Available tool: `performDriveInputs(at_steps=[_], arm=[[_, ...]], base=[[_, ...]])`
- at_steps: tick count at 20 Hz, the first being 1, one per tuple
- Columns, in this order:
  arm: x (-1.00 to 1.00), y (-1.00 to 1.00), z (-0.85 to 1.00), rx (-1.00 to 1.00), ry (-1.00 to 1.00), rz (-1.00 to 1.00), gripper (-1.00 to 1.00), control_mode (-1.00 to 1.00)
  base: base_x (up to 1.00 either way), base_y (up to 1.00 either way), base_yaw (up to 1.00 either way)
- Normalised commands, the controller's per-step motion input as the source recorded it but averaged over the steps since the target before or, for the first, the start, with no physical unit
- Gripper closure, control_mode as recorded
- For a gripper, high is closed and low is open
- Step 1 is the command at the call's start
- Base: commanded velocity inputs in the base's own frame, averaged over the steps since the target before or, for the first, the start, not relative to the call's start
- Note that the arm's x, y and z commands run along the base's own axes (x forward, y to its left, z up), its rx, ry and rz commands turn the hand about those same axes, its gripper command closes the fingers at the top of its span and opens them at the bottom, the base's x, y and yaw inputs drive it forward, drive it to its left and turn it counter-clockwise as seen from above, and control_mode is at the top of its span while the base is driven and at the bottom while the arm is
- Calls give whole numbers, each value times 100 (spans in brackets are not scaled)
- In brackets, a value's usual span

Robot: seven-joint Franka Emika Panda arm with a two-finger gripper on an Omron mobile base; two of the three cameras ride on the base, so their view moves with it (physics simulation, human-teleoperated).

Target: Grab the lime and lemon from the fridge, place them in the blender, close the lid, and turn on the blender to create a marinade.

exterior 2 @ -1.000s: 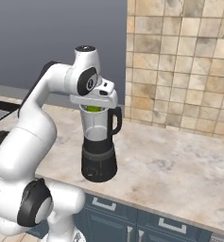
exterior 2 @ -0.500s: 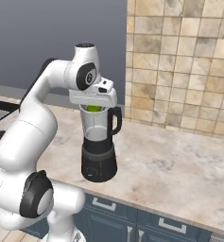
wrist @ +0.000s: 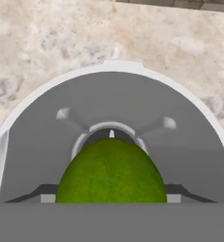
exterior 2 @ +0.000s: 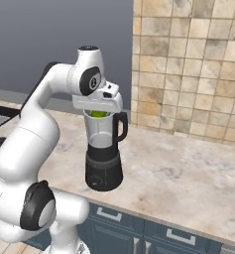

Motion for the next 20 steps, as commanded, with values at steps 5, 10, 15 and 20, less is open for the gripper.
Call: performDriveInputs(at_steps=[5, 10, 15, 20], arm=[[-2, 5, 23, 0, -15, 0, -100, -100], [0, 9, 33, -1, -18, 0, -100, -100], [0, 10, 34, -1, -16, 0, -100, -100], [0, 2, 33, 0, -6, 0, -100, -100]], base=[[0, 0, 0], [0, 0, 0], [0, 0, 0], [0, 0, 0]])
